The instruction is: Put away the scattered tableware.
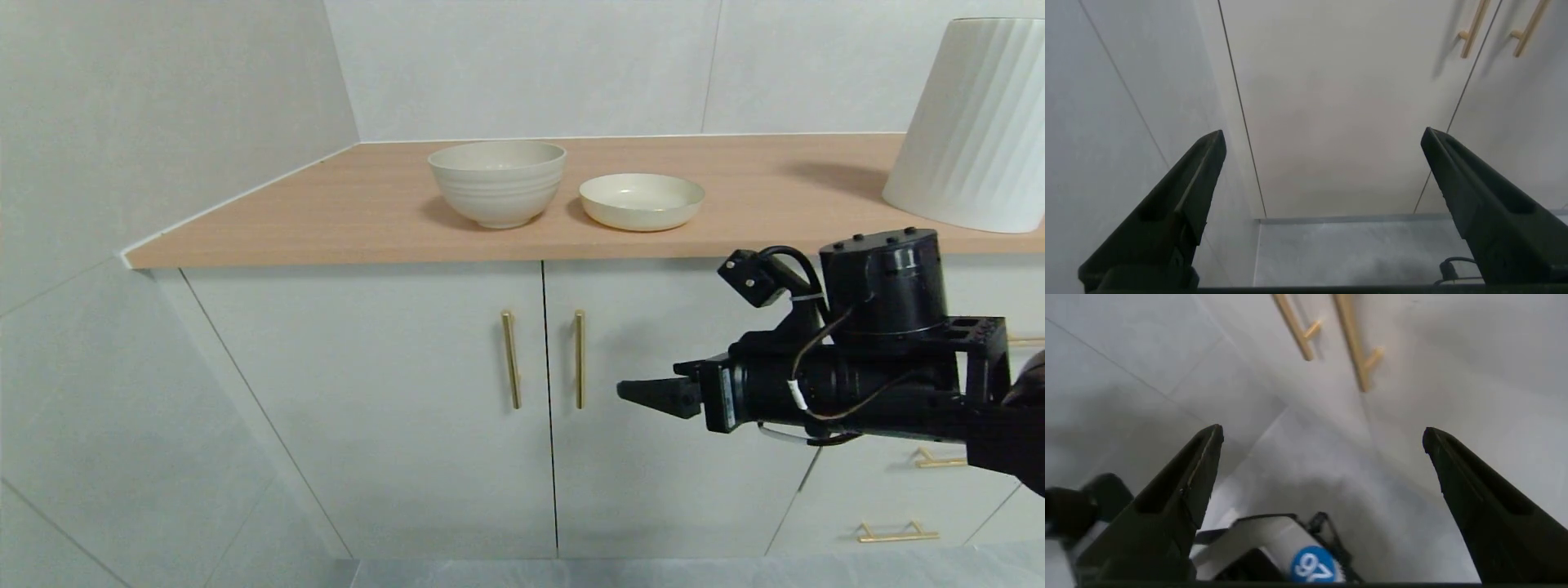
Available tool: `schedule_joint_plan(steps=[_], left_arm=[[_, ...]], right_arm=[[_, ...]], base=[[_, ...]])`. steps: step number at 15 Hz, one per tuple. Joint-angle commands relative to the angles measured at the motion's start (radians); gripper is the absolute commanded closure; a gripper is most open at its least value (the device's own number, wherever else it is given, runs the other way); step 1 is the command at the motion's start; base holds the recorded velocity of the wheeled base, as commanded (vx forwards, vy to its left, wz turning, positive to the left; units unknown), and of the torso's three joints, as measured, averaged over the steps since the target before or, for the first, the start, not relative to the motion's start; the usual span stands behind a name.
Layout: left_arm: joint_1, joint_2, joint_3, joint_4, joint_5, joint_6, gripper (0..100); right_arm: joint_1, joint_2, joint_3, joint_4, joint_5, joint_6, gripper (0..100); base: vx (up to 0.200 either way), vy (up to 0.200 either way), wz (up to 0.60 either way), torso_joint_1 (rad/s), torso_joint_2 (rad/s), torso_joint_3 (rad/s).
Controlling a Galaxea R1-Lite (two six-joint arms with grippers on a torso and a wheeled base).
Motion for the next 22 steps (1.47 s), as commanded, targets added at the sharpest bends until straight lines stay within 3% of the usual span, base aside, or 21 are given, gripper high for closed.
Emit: schedule_joint_plan(steps=[1,3,4,5,6,13,22], left_arm=[[0.000,0.002,0.000,0.000,0.000,-0.001,0],[0.000,0.002,0.000,0.000,0.000,0.000,0],[0.000,0.002,0.000,0.000,0.000,0.000,0],[0.000,0.002,0.000,0.000,0.000,0.000,0],[0.000,0.002,0.000,0.000,0.000,0.000,0],[0.000,0.002,0.000,0.000,0.000,0.000,0],[0.000,0.002,0.000,0.000,0.000,0.000,0]], right_arm=[[0.043,0.093,-0.039,-0.016,0.000,0.029,0],[0.059,0.134,-0.054,-0.063,-0.003,0.031,0],[0.066,0.216,-0.056,-0.197,-0.006,0.029,0],[0.066,0.216,-0.056,-0.197,-0.006,0.029,0],[0.080,0.280,-0.063,-0.298,-0.009,0.061,0],[0.085,0.386,-0.086,-0.468,-0.077,0.080,0],[0.109,0.400,-0.096,-0.545,-0.088,0.160,0]], base=[[0.000,0.000,0.00,0.000,0.00,0.000],[0.000,0.000,0.00,0.000,0.00,0.000],[0.000,0.000,0.00,0.000,0.00,0.000],[0.000,0.000,0.00,0.000,0.00,0.000],[0.000,0.000,0.00,0.000,0.00,0.000],[0.000,0.000,0.00,0.000,0.00,0.000],[0.000,0.000,0.00,0.000,0.00,0.000]])
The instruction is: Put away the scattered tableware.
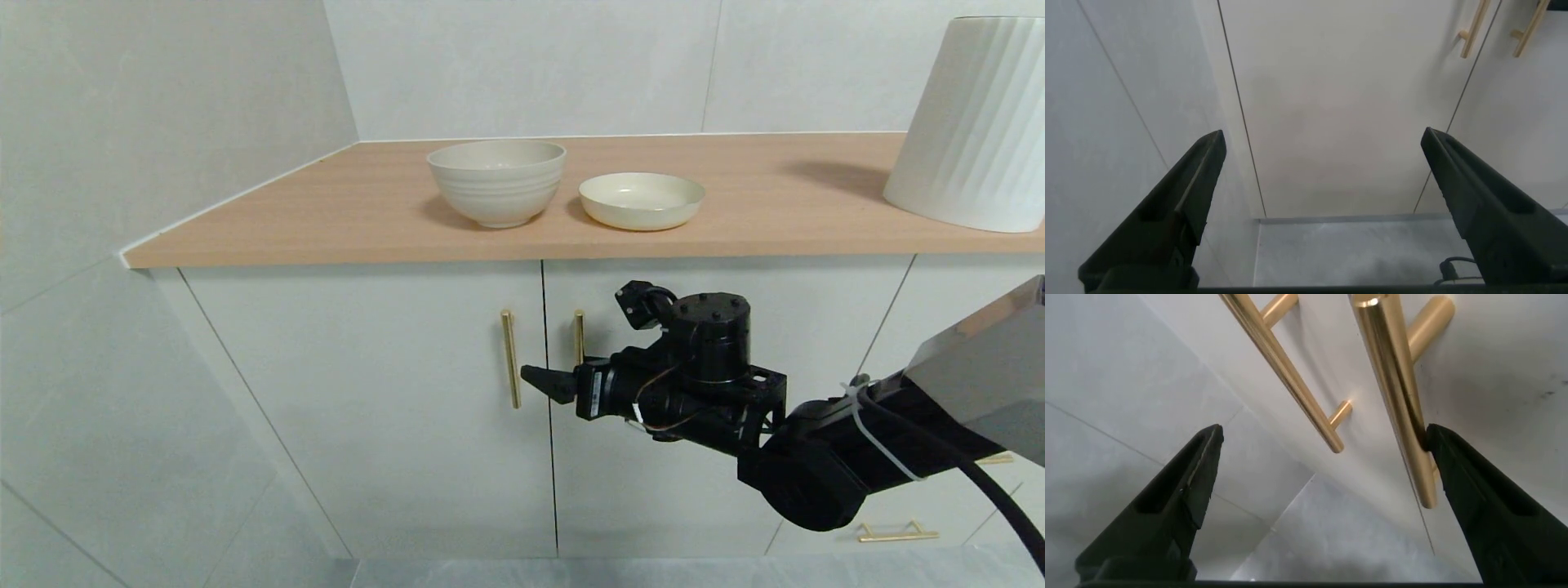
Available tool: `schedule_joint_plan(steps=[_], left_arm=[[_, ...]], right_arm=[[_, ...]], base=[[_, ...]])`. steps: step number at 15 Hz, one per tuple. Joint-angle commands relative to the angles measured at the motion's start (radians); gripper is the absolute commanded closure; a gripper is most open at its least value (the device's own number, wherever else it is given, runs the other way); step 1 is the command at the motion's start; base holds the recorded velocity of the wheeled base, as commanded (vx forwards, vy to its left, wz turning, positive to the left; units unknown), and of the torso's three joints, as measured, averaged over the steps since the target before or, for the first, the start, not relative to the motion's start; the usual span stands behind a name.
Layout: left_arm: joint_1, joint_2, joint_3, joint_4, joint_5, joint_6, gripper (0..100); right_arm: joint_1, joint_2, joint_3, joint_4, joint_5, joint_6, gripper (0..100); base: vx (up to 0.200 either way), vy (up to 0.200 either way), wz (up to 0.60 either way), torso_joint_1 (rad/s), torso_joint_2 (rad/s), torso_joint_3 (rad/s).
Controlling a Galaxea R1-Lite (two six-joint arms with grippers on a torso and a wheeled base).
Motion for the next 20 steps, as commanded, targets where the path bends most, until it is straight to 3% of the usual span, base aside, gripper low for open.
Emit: schedule_joint_plan(steps=[1,6,11,20], left_arm=[[0.000,0.002,0.000,0.000,0.000,0.000,0],[0.000,0.002,0.000,0.000,0.000,0.000,0],[0.000,0.002,0.000,0.000,0.000,0.000,0],[0.000,0.000,-0.002,-0.008,-0.006,0.006,0]], right_arm=[[0.007,-0.014,0.009,-0.001,0.008,0.008,0],[0.030,-0.052,0.045,0.008,0.017,0.038,0],[0.030,-0.162,0.134,0.076,0.169,0.038,0],[0.044,-0.259,0.252,0.074,0.224,0.038,0]], base=[[0.000,0.000,0.00,0.000,0.00,0.000],[0.000,0.000,0.00,0.000,0.00,0.000],[0.000,0.000,0.00,0.000,0.00,0.000],[0.000,0.000,0.00,0.000,0.00,0.000]])
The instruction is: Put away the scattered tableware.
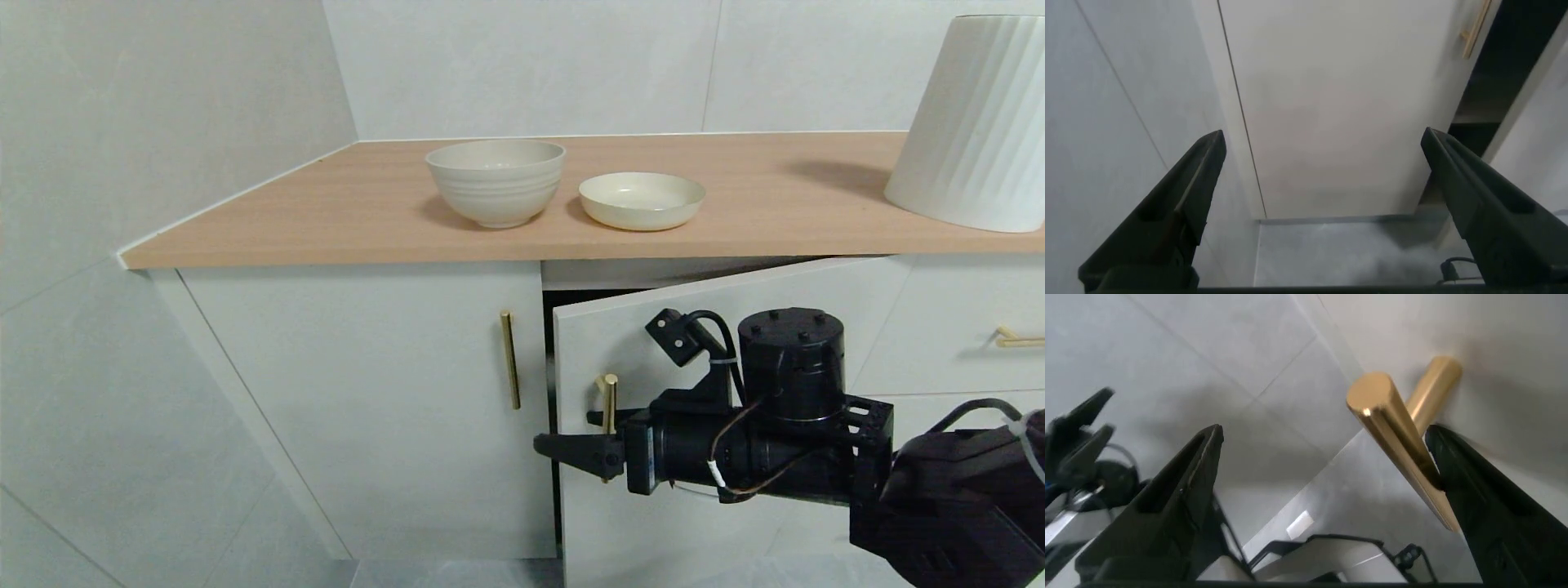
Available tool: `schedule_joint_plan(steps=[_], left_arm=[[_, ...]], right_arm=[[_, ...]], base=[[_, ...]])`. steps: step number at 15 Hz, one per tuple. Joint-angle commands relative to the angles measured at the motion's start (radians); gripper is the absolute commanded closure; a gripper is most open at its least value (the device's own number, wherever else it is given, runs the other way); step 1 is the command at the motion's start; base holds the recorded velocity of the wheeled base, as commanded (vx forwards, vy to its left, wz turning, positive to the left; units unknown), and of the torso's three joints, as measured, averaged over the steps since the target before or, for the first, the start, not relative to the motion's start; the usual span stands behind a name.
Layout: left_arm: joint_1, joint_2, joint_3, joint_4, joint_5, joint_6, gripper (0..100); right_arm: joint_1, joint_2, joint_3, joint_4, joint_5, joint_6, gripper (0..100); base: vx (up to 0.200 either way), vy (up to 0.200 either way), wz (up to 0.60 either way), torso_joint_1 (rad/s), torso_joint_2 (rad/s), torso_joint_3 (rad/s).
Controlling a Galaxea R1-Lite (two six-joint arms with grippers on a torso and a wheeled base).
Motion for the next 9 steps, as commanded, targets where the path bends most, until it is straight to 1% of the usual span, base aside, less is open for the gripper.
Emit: schedule_joint_plan(steps=[1,2,3,4,5,6,7,8,9], left_arm=[[0.000,0.002,-0.035,-0.002,-0.022,0.000,0],[-0.002,0.017,-0.127,0.021,-0.099,-0.006,0],[-0.013,0.054,-0.190,0.059,-0.167,-0.006,0],[-0.022,0.132,-0.286,0.128,-0.248,-0.006,0],[-0.022,0.224,-0.365,0.161,-0.306,-0.006,0],[-0.022,0.337,-0.434,0.162,-0.366,-0.006,0],[-0.022,0.411,-0.471,0.161,-0.401,-0.006,0],[-0.022,0.578,-0.537,0.158,-0.461,-0.003,0],[-0.023,0.687,-0.581,0.155,-0.493,-0.002,0]], right_arm=[[0.001,-0.030,0.022,-0.004,0.003,0.000,0],[0.001,-0.036,0.029,-0.004,0.006,0.000,0],[0.001,-0.038,0.034,-0.004,0.006,0.000,0],[0.001,-0.038,0.037,-0.004,0.006,0.000,0],[0.001,-0.038,0.037,-0.004,0.006,0.000,0],[0.001,-0.038,0.036,-0.005,0.005,0.000,0],[0.001,-0.038,0.036,-0.007,0.005,0.000,0],[0.001,-0.038,0.036,-0.016,0.005,0.001,0],[0.001,-0.038,0.037,-0.019,0.005,0.001,0]], base=[[0.000,0.000,0.00,0.000,0.00,0.000],[0.000,0.000,0.00,0.000,0.00,0.000],[0.000,0.000,0.00,0.000,0.00,0.000],[0.000,0.000,0.00,0.000,0.00,0.000],[0.000,0.000,0.00,0.000,0.00,0.000],[0.000,0.000,0.00,0.000,0.00,0.000],[0.000,0.000,0.00,0.000,0.00,0.000],[0.000,0.000,0.00,0.000,0.00,0.000],[0.000,0.000,0.00,0.000,0.00,0.000]])
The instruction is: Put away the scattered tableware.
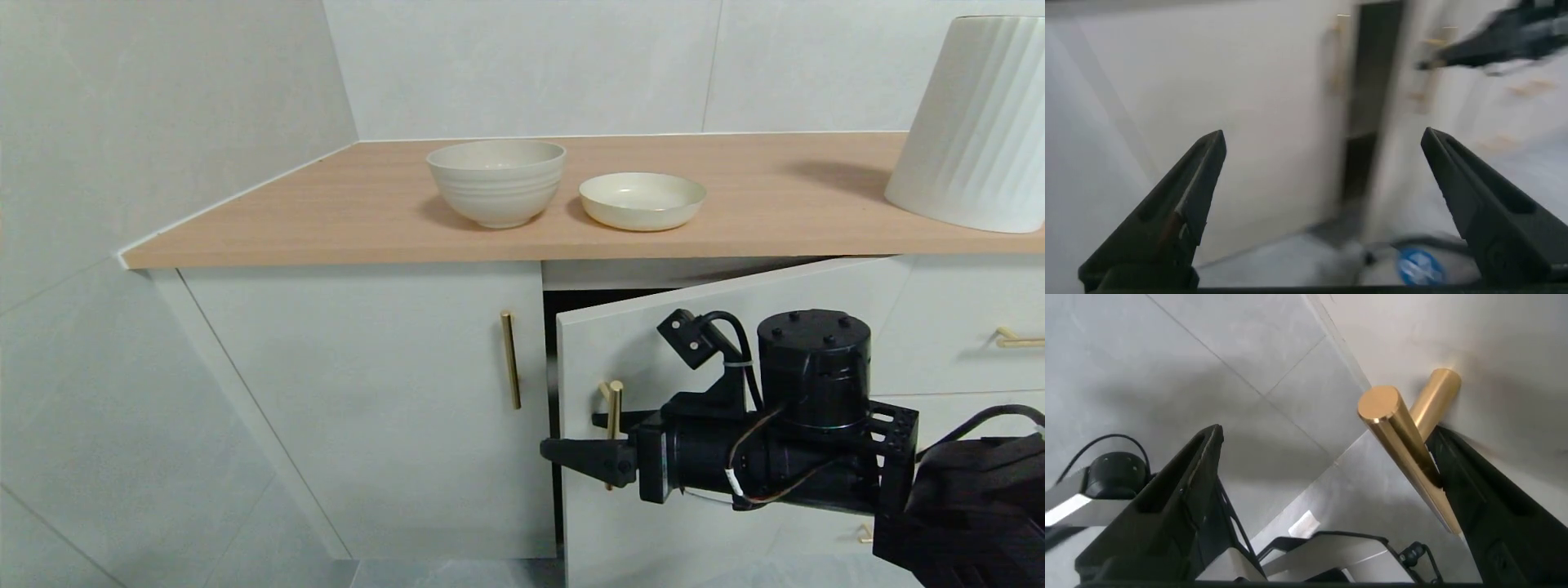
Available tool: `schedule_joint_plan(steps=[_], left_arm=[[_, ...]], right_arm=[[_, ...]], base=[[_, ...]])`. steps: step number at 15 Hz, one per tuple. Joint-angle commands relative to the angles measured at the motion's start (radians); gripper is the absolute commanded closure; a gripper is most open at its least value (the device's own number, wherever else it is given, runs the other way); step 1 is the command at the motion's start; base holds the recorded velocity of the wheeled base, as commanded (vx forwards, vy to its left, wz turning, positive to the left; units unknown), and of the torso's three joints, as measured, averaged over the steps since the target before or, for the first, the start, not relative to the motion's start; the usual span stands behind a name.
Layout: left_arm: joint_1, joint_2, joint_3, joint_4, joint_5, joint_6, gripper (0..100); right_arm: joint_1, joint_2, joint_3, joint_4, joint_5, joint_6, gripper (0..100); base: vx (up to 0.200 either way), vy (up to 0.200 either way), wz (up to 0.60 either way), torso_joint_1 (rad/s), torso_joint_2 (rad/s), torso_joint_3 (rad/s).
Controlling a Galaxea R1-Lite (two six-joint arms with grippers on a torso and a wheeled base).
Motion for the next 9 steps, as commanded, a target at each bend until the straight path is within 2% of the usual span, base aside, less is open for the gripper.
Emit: schedule_joint_plan(steps=[1,3,4,5,7,9], left_arm=[[-0.004,0.445,-0.185,0.010,-0.134,-0.002,0],[-0.007,0.571,-0.191,-0.017,-0.161,0.000,0],[-0.041,0.678,-0.177,-0.066,-0.167,-0.006,0],[-0.062,0.730,-0.142,-0.096,-0.167,-0.026,0],[-0.107,0.790,-0.099,-0.165,-0.169,-0.086,0],[-0.151,0.830,-0.071,-0.260,-0.167,-0.170,0]], right_arm=[[0.001,-0.004,0.000,-0.002,-0.001,0.001,0],[-0.001,-0.004,0.000,-0.002,-0.001,0.001,0],[-0.001,-0.001,0.000,-0.002,-0.001,0.001,0],[-0.001,0.002,0.000,-0.002,-0.001,0.002,0],[-0.001,0.002,0.002,-0.002,-0.002,0.002,0],[-0.001,0.005,0.004,-0.002,-0.002,0.002,0]], base=[[0.000,0.000,0.00,0.000,0.00,0.000],[0.000,0.000,0.00,0.000,0.00,0.000],[0.000,0.000,0.00,0.000,0.00,0.000],[0.000,0.000,0.00,0.000,0.00,0.000],[0.000,0.000,0.00,0.000,0.00,0.000],[0.000,0.000,0.00,0.000,0.00,0.000]])
